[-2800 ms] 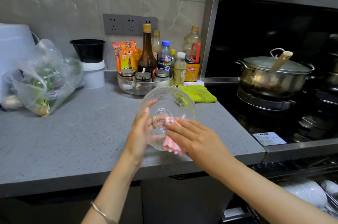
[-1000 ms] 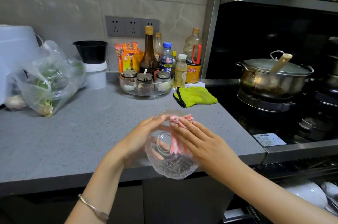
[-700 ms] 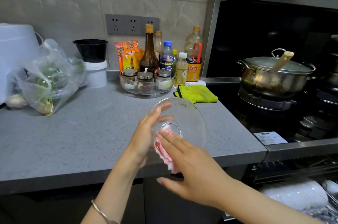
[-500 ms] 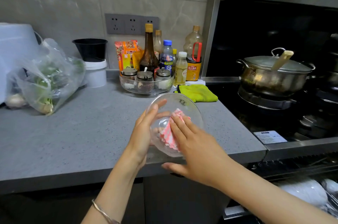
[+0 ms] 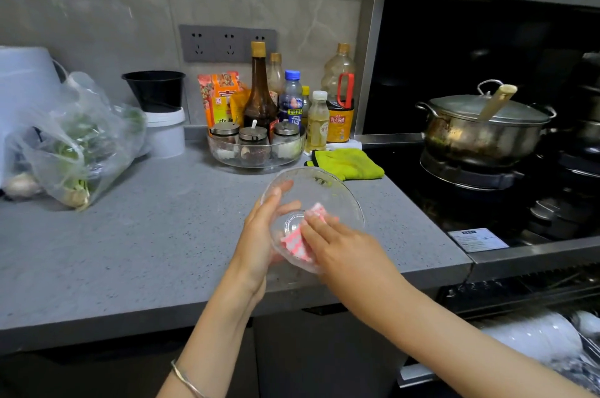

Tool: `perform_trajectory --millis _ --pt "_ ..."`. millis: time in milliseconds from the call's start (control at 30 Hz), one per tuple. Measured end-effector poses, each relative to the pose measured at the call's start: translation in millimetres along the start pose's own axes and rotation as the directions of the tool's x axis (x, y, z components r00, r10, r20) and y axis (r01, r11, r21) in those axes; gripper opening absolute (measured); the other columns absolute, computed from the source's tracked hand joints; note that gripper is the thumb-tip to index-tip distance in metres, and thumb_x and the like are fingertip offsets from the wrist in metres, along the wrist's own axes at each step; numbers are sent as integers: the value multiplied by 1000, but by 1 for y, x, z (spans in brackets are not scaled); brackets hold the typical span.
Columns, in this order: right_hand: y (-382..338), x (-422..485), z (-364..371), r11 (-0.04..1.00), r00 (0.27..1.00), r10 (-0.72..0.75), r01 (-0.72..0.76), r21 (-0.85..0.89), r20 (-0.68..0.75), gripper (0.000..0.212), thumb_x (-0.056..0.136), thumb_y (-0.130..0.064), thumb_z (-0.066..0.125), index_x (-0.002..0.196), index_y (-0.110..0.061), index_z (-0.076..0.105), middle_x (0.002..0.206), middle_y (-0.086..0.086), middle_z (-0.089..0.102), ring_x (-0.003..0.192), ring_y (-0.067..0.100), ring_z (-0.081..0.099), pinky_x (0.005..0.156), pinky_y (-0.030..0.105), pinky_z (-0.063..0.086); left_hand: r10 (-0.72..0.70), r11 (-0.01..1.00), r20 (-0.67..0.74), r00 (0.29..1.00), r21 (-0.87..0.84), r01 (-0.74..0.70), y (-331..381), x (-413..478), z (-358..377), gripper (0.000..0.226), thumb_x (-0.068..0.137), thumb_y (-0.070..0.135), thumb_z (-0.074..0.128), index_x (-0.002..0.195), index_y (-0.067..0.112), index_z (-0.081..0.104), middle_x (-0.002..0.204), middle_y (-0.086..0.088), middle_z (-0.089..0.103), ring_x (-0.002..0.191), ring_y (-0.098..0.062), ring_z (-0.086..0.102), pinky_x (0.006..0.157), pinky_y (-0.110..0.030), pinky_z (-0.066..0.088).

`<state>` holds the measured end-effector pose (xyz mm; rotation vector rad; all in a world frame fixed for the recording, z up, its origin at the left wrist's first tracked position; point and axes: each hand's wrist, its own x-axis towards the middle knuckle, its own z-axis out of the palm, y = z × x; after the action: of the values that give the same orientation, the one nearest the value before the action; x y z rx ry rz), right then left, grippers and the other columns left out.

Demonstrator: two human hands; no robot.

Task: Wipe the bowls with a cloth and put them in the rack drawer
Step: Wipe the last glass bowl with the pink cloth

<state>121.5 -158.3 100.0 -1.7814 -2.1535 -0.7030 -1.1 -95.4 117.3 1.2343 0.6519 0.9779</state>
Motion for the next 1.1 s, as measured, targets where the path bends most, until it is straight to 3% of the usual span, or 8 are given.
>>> perform_trajectory --millis 133,233,400,600,733,833,967,1100 --pt "4 -6 -8 953 988 -68 104 284 -136 30 75 -13 52 95 -19 74 82 -1 74 66 22 70 39 28 50 -40 999 45 998 33 38 6 -1 -4 47 88 62 33 121 38 57 121 -1 63 98 -29 69 75 -44 57" --pt "9 -8 -17 864 988 95 -22 502 -120 18 88 -36 59 79 -25 70 54 -4 58 47 17 50 40 29 43 -86 992 119 989 98 74 7 3 -10 71 75 78 21 125 39 53 124 4 60 106 -22 65 74 -41 59" --pt "20 6 -44 163 918 379 -189 968 116 12 71 -13 79 81 -14 74 74 0 75 70 12 72 69 22 56 -166 985 157 974 -15 170 -6 12 -13 81 80 79 17 134 29 52 127 2 65 121 -14 57 103 -39 42" --pt "23 18 -58 -303 888 377 -149 941 262 12 61 -20 81 71 -16 77 78 10 73 71 20 71 66 27 57 -212 863 287 934 -394 317 -1 15 -3 72 88 68 32 112 14 73 122 -14 66 112 -26 63 100 -41 47" --pt "26 22 -57 -414 867 396 -125 902 302 35 55 -35 80 85 -19 73 78 6 72 68 16 70 60 24 57 -155 707 309 938 -629 324 3 16 -3 54 72 53 72 106 11 73 100 -8 73 76 -15 71 70 -26 60" --pt "29 21 -54 -378 810 448 -213 901 379 31 62 -41 70 86 -21 67 60 1 65 47 9 56 45 17 45 -51 613 335 941 -733 294 4 15 0 67 48 22 95 108 9 69 97 -6 75 85 -20 73 72 -31 61" --pt "38 15 -44 -310 810 365 -359 880 459 38 63 -60 78 79 -26 75 81 8 73 65 18 65 65 27 51 -51 631 270 961 -737 241 6 16 1 65 31 9 98 91 6 75 87 -7 76 77 -19 74 62 -31 61" --pt "46 7 -34 -373 749 341 -446 813 568 38 72 -46 69 95 -16 70 99 12 74 92 24 69 83 31 55 -90 692 232 968 -685 229 7 15 -2 59 25 13 99 79 7 77 83 -6 75 76 -18 74 54 -26 59"
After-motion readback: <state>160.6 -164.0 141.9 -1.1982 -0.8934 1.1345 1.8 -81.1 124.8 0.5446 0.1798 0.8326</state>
